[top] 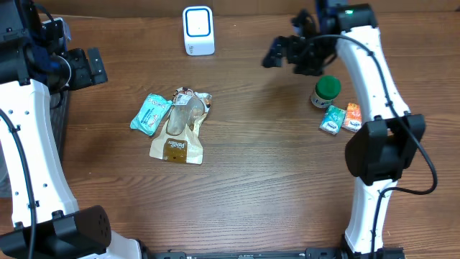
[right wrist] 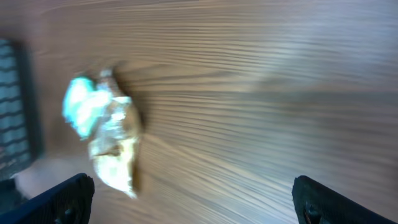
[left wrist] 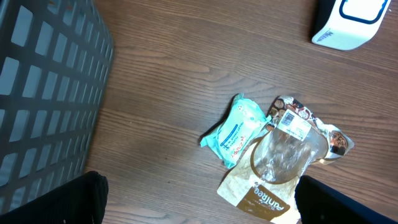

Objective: Scan the item barcode
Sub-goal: 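Reach the right gripper to the clear snack bag and grasp it, then lift the snack bag with the right gripper and hold it under the scanner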

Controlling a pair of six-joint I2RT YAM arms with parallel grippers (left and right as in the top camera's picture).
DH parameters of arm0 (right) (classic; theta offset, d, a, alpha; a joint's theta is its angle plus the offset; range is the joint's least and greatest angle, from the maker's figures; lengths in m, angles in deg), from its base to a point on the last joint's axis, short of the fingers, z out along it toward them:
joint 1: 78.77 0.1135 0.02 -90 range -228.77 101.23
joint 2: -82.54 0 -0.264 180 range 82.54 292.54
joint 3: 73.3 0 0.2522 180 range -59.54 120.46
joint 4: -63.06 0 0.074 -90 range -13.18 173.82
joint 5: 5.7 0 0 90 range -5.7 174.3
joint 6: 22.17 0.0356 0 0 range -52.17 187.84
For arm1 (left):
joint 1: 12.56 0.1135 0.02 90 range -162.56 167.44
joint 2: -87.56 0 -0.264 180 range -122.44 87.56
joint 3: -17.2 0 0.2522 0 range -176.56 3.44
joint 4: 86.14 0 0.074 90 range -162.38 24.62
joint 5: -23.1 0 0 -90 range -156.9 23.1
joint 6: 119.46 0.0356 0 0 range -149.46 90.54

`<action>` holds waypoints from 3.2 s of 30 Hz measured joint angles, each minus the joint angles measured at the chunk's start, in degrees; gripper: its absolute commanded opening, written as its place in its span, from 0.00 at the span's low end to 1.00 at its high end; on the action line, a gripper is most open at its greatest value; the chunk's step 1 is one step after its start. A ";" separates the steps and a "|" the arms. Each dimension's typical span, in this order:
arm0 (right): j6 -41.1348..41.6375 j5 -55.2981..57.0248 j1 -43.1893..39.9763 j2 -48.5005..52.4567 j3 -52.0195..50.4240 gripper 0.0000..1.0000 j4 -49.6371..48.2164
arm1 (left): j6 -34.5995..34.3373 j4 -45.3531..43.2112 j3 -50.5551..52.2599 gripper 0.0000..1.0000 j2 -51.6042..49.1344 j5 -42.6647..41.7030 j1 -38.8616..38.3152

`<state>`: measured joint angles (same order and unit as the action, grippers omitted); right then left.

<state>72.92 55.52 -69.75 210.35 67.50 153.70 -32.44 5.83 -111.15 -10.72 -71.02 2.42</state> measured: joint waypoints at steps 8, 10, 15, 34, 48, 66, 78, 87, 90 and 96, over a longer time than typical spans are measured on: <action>7.89 -2.73 13.31 2.10 -4.20 0.87 -8.92 | 0.00 0.00 0.00 0.99 0.00 0.00 0.00; 10.84 -2.73 15.69 3.54 -6.21 0.86 -11.80 | 0.00 0.00 0.00 1.00 0.00 0.00 0.00; 18.12 -2.51 19.37 5.88 -13.68 0.84 -21.49 | 0.02 0.00 0.00 0.99 0.00 0.00 0.00; 35.58 4.83 29.64 5.95 -24.41 0.76 -44.78 | 0.02 0.00 0.00 1.00 0.00 0.00 0.00; 33.92 0.59 28.55 7.91 -24.30 0.15 -45.97 | 0.02 0.00 0.00 1.00 0.00 0.02 0.00; 5.79 -20.50 17.16 -8.04 -23.93 0.04 -29.07 | 0.00 0.00 0.00 1.00 0.00 0.00 0.00; -5.33 -22.21 17.16 -31.85 -22.77 0.04 -24.15 | 0.00 0.00 0.00 0.99 0.00 0.00 0.00; -1.01 -19.87 17.16 -32.39 -22.77 0.04 -23.12 | 0.00 0.00 0.00 1.00 0.00 0.00 0.00; 1.05 -18.97 17.16 -32.39 -22.77 0.04 -22.80 | 0.00 0.00 0.00 1.00 0.00 0.00 0.00; 4.72 -14.93 17.16 -32.28 -21.92 0.03 -21.14 | 0.00 0.00 0.00 1.00 0.00 0.00 0.00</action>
<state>77.64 40.59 -52.60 178.07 45.58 132.56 -32.44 5.83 -111.15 -10.72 -71.02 2.42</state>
